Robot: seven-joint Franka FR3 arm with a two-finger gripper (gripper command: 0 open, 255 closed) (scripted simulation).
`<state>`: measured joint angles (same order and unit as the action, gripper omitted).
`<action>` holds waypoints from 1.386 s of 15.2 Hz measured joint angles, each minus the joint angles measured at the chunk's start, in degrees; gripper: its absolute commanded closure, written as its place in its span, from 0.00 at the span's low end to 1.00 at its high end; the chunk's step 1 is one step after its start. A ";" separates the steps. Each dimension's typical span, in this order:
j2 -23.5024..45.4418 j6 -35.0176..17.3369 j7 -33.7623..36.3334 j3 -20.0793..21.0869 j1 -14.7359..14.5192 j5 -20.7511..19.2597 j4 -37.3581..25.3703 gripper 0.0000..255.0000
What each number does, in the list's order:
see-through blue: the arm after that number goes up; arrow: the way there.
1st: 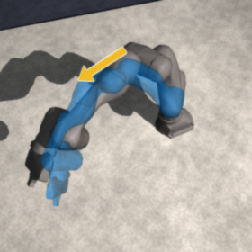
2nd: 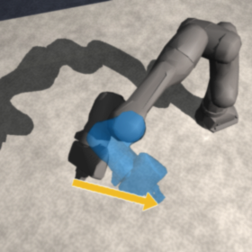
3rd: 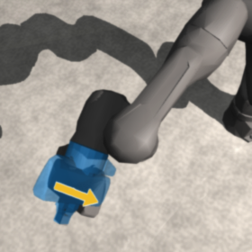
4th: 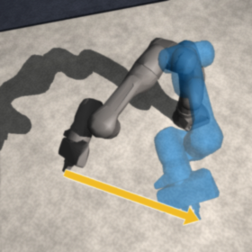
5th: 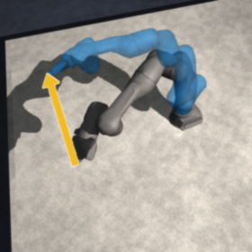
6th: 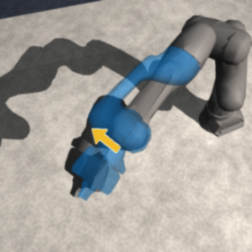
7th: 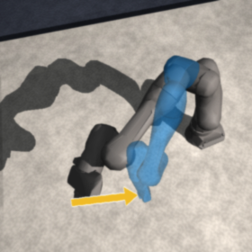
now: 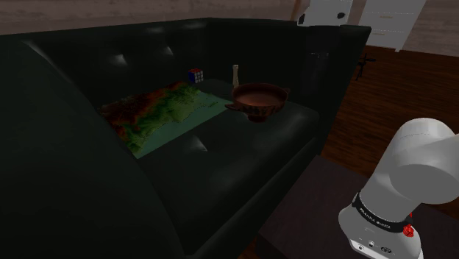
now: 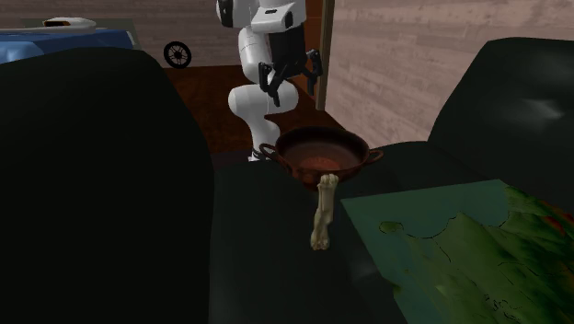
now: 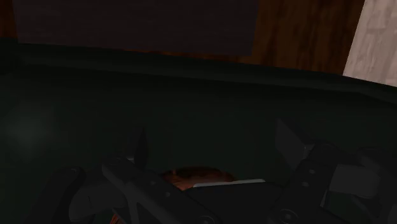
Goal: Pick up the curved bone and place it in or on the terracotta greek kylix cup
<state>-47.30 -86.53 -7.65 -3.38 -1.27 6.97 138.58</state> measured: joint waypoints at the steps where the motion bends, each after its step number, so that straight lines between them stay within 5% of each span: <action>1: 0.00 0.00 0.00 0.00 0.00 0.00 0.00 0.00; 12: 20.06 -9.61 -1.62 -1.66 0.15 -0.46 -13.91 0.00; 21: 38.20 -12.48 -2.75 -3.32 0.42 0.35 -32.26 0.00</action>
<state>-9.10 -99.00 -10.40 -6.70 -0.85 7.32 106.33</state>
